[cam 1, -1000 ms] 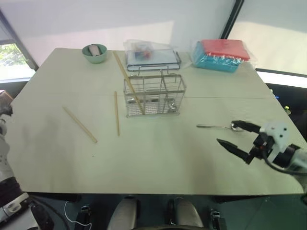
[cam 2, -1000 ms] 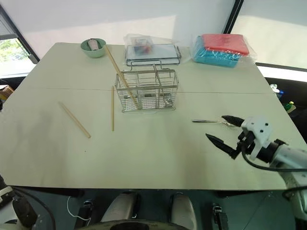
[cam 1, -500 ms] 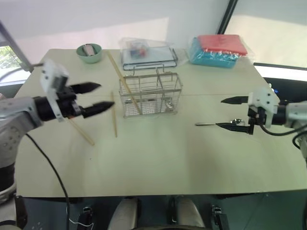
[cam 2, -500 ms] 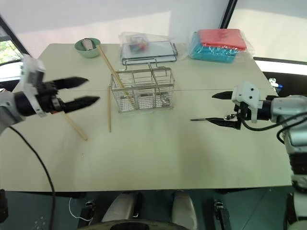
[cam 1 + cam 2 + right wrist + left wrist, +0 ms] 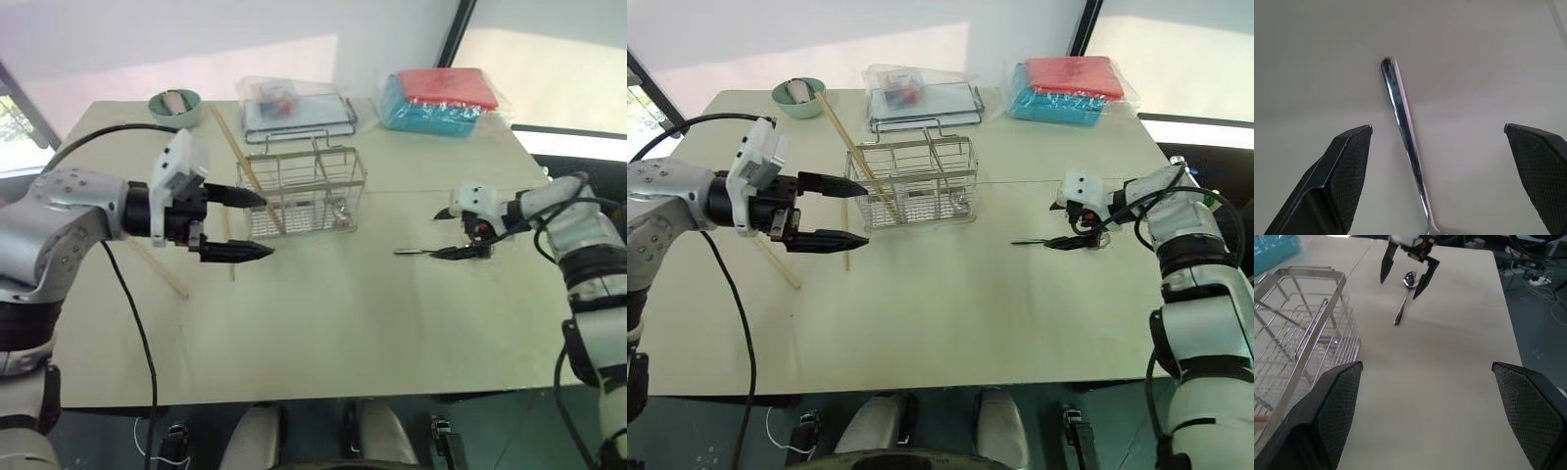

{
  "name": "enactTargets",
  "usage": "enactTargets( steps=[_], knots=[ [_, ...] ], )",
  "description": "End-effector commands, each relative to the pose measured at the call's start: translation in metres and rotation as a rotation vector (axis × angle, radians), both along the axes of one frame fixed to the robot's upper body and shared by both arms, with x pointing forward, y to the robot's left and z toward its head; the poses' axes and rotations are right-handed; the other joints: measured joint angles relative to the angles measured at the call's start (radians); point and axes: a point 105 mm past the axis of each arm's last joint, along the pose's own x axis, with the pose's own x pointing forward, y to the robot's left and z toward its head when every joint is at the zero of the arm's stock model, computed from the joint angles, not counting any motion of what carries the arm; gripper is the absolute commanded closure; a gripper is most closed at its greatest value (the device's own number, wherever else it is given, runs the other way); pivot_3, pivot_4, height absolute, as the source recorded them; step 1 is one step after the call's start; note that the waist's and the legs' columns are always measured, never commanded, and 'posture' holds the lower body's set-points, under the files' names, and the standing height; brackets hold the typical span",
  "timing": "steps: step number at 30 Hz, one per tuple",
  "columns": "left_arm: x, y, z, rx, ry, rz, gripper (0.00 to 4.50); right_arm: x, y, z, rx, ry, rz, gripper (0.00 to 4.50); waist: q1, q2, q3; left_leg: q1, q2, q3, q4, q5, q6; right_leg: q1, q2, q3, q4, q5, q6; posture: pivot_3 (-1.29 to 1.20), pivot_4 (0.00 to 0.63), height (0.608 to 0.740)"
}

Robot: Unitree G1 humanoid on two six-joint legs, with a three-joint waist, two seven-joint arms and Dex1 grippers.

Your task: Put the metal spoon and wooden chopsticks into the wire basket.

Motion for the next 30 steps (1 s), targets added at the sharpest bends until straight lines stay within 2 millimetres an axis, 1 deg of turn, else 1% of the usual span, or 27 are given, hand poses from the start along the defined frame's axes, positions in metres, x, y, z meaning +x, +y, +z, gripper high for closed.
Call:
enactTargets(
  steps=[1, 7, 8, 10, 12, 14, 15, 16, 17, 21, 25, 28, 30],
  knots=[
    [0.001, -0.001, 0.012, -0.001, -0.057, -0.001, 0.03, 0.004, -0.006, 0.006, -0.055, 0.023, -0.021, 0.0, -0.001, 0.0, 0.001, 0.0, 0.0, 0.0, 0.0, 0.0, 0.0, 0.0, 0.0, 0.0, 0.0, 0.0, 0.0, 0.0, 0.15, 0.667],
    [0.004, 0.001, 0.017, -0.019, -0.076, 0.036, 0.03, 0.004, -0.01, -0.001, -0.113, 0.061, -0.033, 0.0, -0.003, 0.0, 0.001, 0.0, 0.0, 0.0, 0.0, 0.001, -0.001, 0.0, 0.0, 0.0, 0.0, 0.0, 0.0, 0.0, 0.15, 0.667],
    [0.005, 0.001, 0.017, -0.021, -0.078, 0.041, 0.01, 0.003, -0.01, -0.003, -0.119, 0.076, -0.031, 0.26, -0.003, 0.0, 0.001, 0.0, 0.0, 0.0, 0.0, 0.001, -0.001, 0.0, 0.0, 0.0, 0.001, 0.0, 0.0, 0.0, 0.15, 0.667],
    [0.004, 0.001, 0.018, -0.02, -0.082, 0.042, 0.0, 0.002, -0.01, -0.004, -0.117, 0.095, -0.032, 0.85, -0.003, 0.0, 0.001, 0.001, 0.0, 0.0, 0.0, 0.001, -0.001, 0.0, 0.0, 0.0, 0.001, 0.0, 0.001, 0.0, 0.15, 0.667],
    [0.004, 0.0, 0.02, -0.022, -0.09, 0.047, 0.0, 0.001, -0.01, -0.005, -0.121, 0.11, -0.033, 1.85, -0.003, 0.0, 0.001, 0.001, 0.0, -0.001, 0.0, 0.001, -0.002, 0.0, 0.0, 0.0, 0.002, 0.0, 0.001, 0.0, 0.15, 0.667],
    [0.006, 0.0, 0.025, -0.037, -0.102, 0.059, 0.0, 0.0, -0.01, -0.005, -0.132, 0.125, -0.03, 2.98, -0.004, 0.0, 0.001, 0.001, 0.0, -0.001, 0.0, 0.001, -0.002, 0.0, 0.0, 0.0, 0.002, 0.0, 0.001, 0.0, 0.15, 0.667],
    [0.007, 0.0, 0.027, -0.044, -0.105, 0.063, 0.0, 0.0, -0.01, -0.006, -0.135, 0.127, -0.028, 3.46, -0.003, 0.0, 0.001, 0.001, 0.0, -0.001, 0.0, 0.001, -0.002, 0.0, 0.001, 0.0, 0.002, 0.0, 0.001, 0.0, 0.15, 0.667],
    [0.007, 0.0, 0.028, -0.049, -0.107, 0.066, 0.0, -0.001, -0.01, -0.006, -0.136, 0.129, -0.024, 4.07, -0.003, 0.0, 0.001, 0.001, 0.0, -0.001, 0.0, 0.001, -0.002, 0.0, 0.001, 0.0, 0.002, 0.0, 0.001, 0.0, 0.15, 0.667],
    [0.008, 0.0, 0.029, -0.052, -0.109, 0.069, 0.0, -0.001, -0.01, -0.006, -0.133, 0.131, -0.023, 4.47, -0.004, 0.0, 0.001, 0.001, 0.0, -0.001, 0.0, 0.001, -0.002, 0.0, 0.001, 0.0, 0.002, 0.0, 0.001, 0.0, 0.15, 0.667],
    [0.011, 0.001, 0.031, -0.056, -0.124, 0.085, 0.0, -0.001, -0.01, -0.005, -0.127, 0.128, -0.022, 4.47, -0.004, 0.001, 0.001, 0.002, 0.0, -0.001, 0.0, 0.002, -0.003, 0.001, 0.001, 0.0, 0.002, 0.0, 0.001, 0.0, 0.15, 0.667],
    [0.013, 0.001, 0.032, -0.064, -0.126, 0.092, 0.0, -0.001, -0.01, -0.003, -0.122, 0.077, 0.013, 4.47, -0.004, 0.001, 0.001, 0.002, 0.0, -0.001, 0.0, 0.003, -0.005, 0.001, 0.001, 0.0, 0.003, 0.0, 0.001, 0.0, 0.15, 0.667],
    [0.015, 0.002, 0.033, -0.07, -0.129, 0.096, 0.0, 0.003, -0.006, 0.006, -0.075, 0.025, 0.014, 4.47, -0.005, 0.001, 0.001, 0.002, 0.0, -0.001, 0.0, 0.003, -0.005, 0.001, 0.001, 0.0, 0.003, 0.0, 0.001, 0.0, 0.15, 0.667],
    [0.017, 0.004, 0.035, -0.081, -0.136, 0.106, 0.0, 0.004, -0.004, 0.018, -0.03, -0.018, 0.027, 4.47, -0.005, 0.001, 0.002, 0.002, 0.0, -0.001, 0.0, 0.003, -0.005, 0.001, 0.001, 0.0, 0.003, 0.0, 0.001, 0.0, 0.15, 0.667]
  ],
)
